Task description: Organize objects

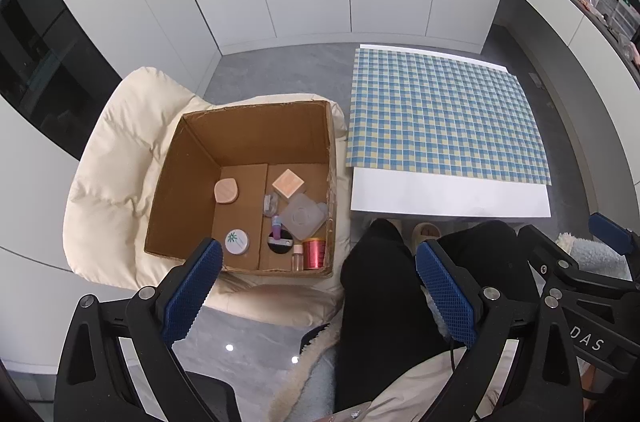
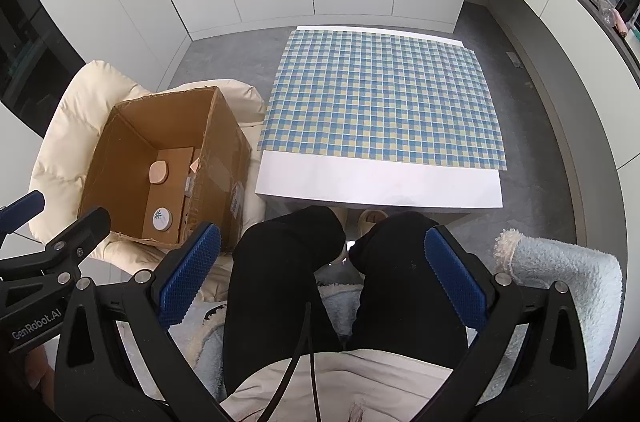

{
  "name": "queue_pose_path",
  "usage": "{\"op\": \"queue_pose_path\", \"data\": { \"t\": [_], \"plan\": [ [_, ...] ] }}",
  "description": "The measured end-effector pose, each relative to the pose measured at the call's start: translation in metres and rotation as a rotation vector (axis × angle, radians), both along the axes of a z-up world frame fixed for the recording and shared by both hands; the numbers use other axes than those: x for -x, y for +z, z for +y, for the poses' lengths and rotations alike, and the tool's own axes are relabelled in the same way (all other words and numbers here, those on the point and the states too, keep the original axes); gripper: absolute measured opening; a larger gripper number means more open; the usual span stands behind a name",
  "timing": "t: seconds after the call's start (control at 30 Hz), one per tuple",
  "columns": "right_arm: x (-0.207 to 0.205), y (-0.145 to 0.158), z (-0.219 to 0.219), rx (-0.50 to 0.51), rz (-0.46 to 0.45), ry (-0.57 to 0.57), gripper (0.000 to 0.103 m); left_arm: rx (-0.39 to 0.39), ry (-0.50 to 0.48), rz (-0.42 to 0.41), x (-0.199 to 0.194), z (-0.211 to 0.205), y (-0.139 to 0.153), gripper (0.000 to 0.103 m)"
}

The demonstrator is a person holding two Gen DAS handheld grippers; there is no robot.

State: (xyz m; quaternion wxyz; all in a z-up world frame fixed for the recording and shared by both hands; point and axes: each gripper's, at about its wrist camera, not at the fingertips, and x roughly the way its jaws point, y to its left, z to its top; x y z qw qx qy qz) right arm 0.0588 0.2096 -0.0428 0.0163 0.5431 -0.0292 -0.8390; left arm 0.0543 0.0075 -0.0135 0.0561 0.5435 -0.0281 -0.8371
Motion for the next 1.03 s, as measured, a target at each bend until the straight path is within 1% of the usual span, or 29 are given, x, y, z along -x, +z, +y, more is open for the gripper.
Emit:
{"op": "queue_pose_path", "data": {
  "t": [0.57, 0.8, 1.03],
  "plan": [
    [0.001, -0.006, 0.000, 0.007, -0.013, 0.010, 0.103, -0.008, 0.003, -0.014, 0.001, -0.002, -0.005, 0.098],
    [0.004, -0.012, -0.001, 0.002, -0.028, 0.013, 0.103, -0.023, 0.004, -0.025, 0.004, -0.003, -0.010, 0.098],
    [0.004, -0.014, 0.000, 0.008, -0.032, 0.016, 0.103, -0.017, 0.005, -0.024, 0.005, -0.001, -0.010, 0.098]
  ]
}}
